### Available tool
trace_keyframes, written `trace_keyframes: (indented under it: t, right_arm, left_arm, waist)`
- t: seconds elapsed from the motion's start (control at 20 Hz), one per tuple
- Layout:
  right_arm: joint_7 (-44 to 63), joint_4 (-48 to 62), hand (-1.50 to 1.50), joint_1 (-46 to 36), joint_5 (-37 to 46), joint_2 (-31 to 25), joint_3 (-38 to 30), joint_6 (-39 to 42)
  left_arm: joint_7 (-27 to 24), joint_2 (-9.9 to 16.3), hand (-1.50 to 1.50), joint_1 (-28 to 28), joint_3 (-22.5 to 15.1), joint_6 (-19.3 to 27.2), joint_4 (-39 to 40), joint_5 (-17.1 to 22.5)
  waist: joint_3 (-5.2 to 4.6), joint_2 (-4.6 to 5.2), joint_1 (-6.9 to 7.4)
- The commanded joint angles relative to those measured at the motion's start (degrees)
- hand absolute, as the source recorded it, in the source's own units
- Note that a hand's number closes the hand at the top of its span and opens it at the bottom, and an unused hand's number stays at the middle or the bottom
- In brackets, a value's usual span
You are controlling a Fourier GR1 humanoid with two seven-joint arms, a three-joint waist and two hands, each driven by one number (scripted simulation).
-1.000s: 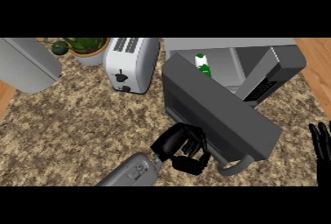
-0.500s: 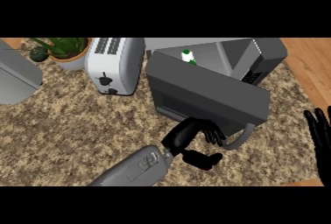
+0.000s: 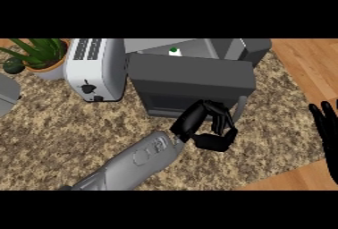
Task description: Pick up the milk, place it into the microwave and close the microwave
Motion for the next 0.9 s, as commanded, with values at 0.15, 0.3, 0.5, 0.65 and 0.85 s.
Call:
trace_keyframes:
  t: [0.15,0.3,0.5,0.65,0.85]
  right_arm:
    - [2.42,-1.96,-1.5,-1.12,-2.92,-1.59,-0.04,1.63]
    - [3.85,-2.82,-1.5,-2.58,-3.42,-2.71,-0.31,1.6]
    - [4.68,-2.75,-1.5,-3.89,-5.2,-3.82,-0.81,2.71]
    - [5.44,-3.63,-1.5,-4.24,-5.53,-5.14,-0.92,3.62]
    - [6.81,-4.13,-1.5,-5.11,-6.79,-5.91,-1.05,3.72]
  left_arm:
    - [-1.17,-0.09,1.5,-7.45,2.09,2.2,3.47,5.27]
    - [-0.93,-0.09,1.5,-10.11,2.76,2.99,5.43,6.71]
    - [-2.31,-0.07,1.5,-12.35,3.79,3.31,7.98,8.49]
    - [-1.95,-0.08,1.5,-14.65,3.66,4.28,9.53,9.44]
    - [-2.36,-0.04,1.5,-16.82,4.68,5.02,11.4,11.01]
  waist:
    - [0.16,0.77,-4.52]
    - [0.15,1.15,-5.46]
    - [0.26,2.08,-6.18]
    - [0.34,1.95,-7.88]
    - [0.26,2.42,-9.08]
